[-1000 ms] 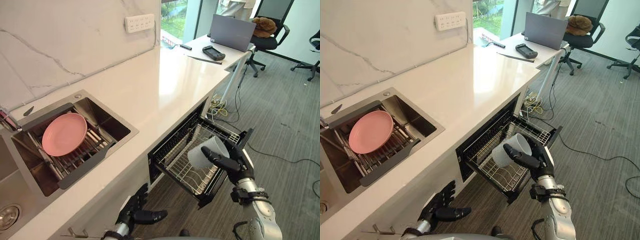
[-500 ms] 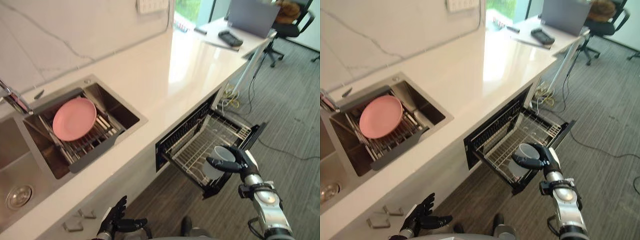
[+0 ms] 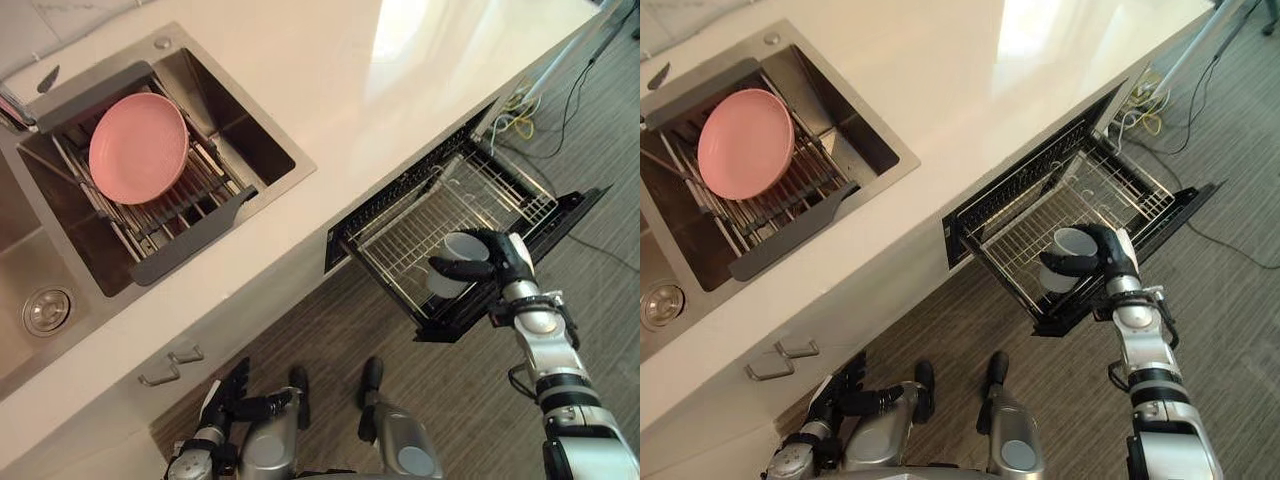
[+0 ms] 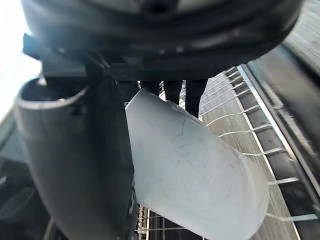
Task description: Walk over to the sink, pick up the cup, carry it to the dishwasher, place the cup inside the dishwasher, then close the dishwasher door
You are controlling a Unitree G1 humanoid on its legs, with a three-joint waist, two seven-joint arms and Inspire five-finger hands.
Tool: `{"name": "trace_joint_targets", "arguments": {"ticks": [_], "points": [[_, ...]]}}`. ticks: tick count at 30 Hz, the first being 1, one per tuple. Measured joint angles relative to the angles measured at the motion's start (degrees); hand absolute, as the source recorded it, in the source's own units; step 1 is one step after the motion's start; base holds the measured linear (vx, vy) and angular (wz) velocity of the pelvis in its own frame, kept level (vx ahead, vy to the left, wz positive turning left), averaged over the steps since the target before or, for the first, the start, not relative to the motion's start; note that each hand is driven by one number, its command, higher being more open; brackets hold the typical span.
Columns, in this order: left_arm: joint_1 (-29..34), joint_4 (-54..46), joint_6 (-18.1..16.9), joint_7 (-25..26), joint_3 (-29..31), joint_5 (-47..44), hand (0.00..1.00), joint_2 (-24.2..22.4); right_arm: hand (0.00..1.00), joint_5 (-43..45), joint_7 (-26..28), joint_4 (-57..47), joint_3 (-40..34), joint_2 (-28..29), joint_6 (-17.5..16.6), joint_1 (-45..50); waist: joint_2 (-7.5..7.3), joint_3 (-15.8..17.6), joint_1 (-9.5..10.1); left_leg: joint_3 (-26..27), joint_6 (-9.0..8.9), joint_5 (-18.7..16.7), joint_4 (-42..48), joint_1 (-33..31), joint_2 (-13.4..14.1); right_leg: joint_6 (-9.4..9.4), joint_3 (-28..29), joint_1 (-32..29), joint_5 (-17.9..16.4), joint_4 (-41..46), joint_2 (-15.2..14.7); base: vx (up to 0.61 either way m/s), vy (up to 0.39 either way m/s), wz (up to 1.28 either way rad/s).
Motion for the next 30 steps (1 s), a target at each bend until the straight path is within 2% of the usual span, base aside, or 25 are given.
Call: {"name": "trace_joint_targets", "arguments": {"ticks": [8,16,23,24,30], "points": [[-2.6,0.6,-0.7,-0.1,-0.1,-0.3,1.0,-0.6,0.0,-5.3,0.3,3.7,3.1,-0.7,0.1,-3.6,1.03,2.2,1.39,-1.4,0.16,1.0,-1.0,-1.5,-0.7,-0.01,-1.6,-1.0,0.0,-0.3,-0.4,0.0,-0.003,0.12],[-5.8,0.5,-0.7,-0.1,-0.1,-1.3,1.0,-1.3,0.0,-7.8,0.1,3.7,4.7,-0.3,0.1,-5.5,0.98,2.3,2.83,-1.6,0.56,1.5,-0.9,-4.2,-0.5,-0.77,-2.2,-4.7,-1.0,3.1,-1.0,-0.05,-0.003,0.03],[-7.8,-0.3,-0.7,-0.5,-0.2,-1.8,1.0,-2.4,0.0,-11.5,-2.4,3.4,4.7,1.6,0.5,-6.3,0.48,2.7,3.23,-2.1,-0.12,2.1,-1.4,-5.0,0.0,-1.37,-2.9,-6.3,-2.6,5.4,-1.1,-0.01,-0.023,0.06],[-7.9,-0.3,-0.7,-0.5,-0.2,-1.8,1.0,-2.5,1.0,-11.5,-2.6,3.4,4.6,1.7,0.5,-6.4,0.48,2.7,3.25,-2.1,-0.19,2.1,-1.4,-5.2,0.1,-1.4,-2.9,-6.5,-2.7,5.6,-1.1,0.0,0.0,0.0],[-8.5,-0.4,-0.8,-0.6,-0.8,-1.8,1.0,-3.9,1.0,-11.5,-4.5,2.1,2.2,3.1,0.4,-6.5,0.48,2.7,3.33,-1.7,-0.74,2.1,-1.1,-5.3,0.7,-1.61,-3.0,-7.3,-3.9,7.2,-0.9,0.02,-0.013,0.01]]}}
